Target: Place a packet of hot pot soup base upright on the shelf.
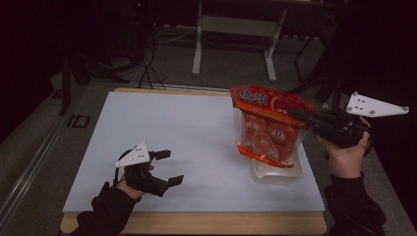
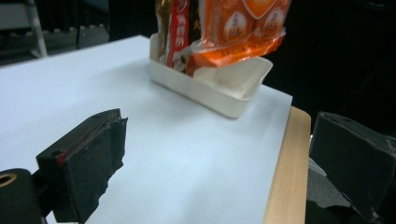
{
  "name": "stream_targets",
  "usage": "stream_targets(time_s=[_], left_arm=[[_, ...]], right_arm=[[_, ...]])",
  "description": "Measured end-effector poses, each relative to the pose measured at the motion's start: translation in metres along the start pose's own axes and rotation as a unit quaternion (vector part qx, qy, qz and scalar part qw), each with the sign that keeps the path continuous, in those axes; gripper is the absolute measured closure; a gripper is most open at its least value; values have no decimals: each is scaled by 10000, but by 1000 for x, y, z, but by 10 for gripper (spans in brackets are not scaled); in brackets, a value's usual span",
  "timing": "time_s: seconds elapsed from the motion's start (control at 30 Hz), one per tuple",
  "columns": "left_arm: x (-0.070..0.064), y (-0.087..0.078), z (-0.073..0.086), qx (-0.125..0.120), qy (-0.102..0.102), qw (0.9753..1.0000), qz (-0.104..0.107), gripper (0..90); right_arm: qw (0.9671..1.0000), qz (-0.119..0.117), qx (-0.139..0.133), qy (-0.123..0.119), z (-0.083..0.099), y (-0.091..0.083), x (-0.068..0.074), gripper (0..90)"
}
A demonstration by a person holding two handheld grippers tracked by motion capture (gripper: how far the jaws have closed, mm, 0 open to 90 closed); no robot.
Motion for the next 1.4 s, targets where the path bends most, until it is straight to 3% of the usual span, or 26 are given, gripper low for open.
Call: stream_targets(time_s=[0.17, 0.3, 0.7, 0.93, 1.17, 1.3, 1.4], left_arm=[[0, 1, 15, 144, -94, 9998, -41, 19], [3, 1, 19, 110, -177, 9997, -85, 19], [4, 6, 27, 68, -278, 9995, -100, 19], [7, 6, 30, 35, -360, 9992, -142, 19], [8, 8, 33, 75, -390, 9991, -149, 19], [8, 9, 34, 98, -380, 9991, -162, 19], [9, 9, 35, 117, -391, 9990, -160, 19]], right_arm=[[9998, 133, 55, 102, 9, -12, -14, 900], [9994, 265, 126, 162, 18, -15, -25, 900], [9977, 578, 244, 249, 40, -7, -48, 900], [9969, 589, 296, 430, 58, 2, -55, 900], [9959, 615, 302, 591, 72, -1, -57, 900], [9947, 759, 436, 539, 87, -1, -58, 900], [9950, 660, 334, 666, 93, -5, -58, 900]])
Point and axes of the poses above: each handheld gripper's, and its own axes: y roughly forward along the jaws, z roughly out of its underside, x roughly to its left, the point moved 7 cm from there along y, roughly forward along the jaws, and after that the axes turned 9 degrees about y, right-handed, at the moved point
